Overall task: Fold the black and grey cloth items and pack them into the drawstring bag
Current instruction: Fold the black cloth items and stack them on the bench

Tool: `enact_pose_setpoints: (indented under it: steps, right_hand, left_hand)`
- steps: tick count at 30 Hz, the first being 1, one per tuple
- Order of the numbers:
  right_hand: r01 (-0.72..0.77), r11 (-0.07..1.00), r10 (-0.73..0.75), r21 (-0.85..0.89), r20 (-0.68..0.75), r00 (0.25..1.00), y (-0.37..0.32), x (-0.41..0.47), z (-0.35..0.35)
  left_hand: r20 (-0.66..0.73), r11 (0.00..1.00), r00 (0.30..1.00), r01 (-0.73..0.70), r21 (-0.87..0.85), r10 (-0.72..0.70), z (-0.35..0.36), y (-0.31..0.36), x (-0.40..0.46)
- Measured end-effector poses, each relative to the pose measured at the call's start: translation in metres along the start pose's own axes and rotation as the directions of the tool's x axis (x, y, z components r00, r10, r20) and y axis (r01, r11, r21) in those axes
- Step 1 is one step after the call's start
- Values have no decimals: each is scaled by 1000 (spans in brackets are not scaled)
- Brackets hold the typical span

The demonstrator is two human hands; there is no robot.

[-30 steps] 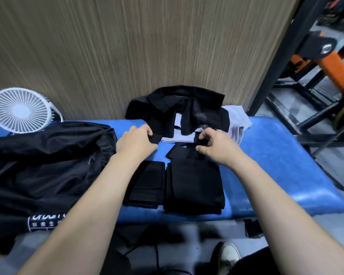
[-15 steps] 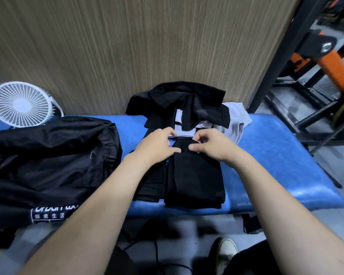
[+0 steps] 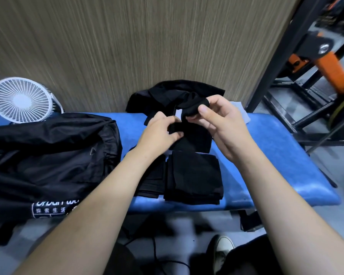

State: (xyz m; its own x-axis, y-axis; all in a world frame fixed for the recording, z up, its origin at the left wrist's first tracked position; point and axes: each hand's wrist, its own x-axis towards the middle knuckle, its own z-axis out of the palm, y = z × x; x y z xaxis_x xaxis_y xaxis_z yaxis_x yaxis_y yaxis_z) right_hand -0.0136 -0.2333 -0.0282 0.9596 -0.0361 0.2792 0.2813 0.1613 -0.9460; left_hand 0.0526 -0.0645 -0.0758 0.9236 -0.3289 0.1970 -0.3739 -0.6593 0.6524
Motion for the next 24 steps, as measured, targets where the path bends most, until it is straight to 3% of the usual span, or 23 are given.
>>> enact_pose_setpoints:
  steps: [5, 11, 18, 24]
  right_hand:
    - [-39, 995, 48, 95, -89, 995, -6, -5, -7]
    - [-51, 997, 63, 61, -219, 974, -4, -5, -17]
    - [-62, 993, 81, 97, -201, 976, 2, -3, -14]
    - [-183, 982, 191, 55, -255, 948, -1, -4, -10]
  left_hand:
    - [-105, 997, 994, -8, -75, 0, -8, 8, -1]
    - [-99, 978, 994, 17, -206, -38, -19, 12, -9]
    - [-43, 989, 998, -51, -139, 45, -22, 9, -13]
    - [-144, 985, 985, -112, -134, 93, -17, 5, -8]
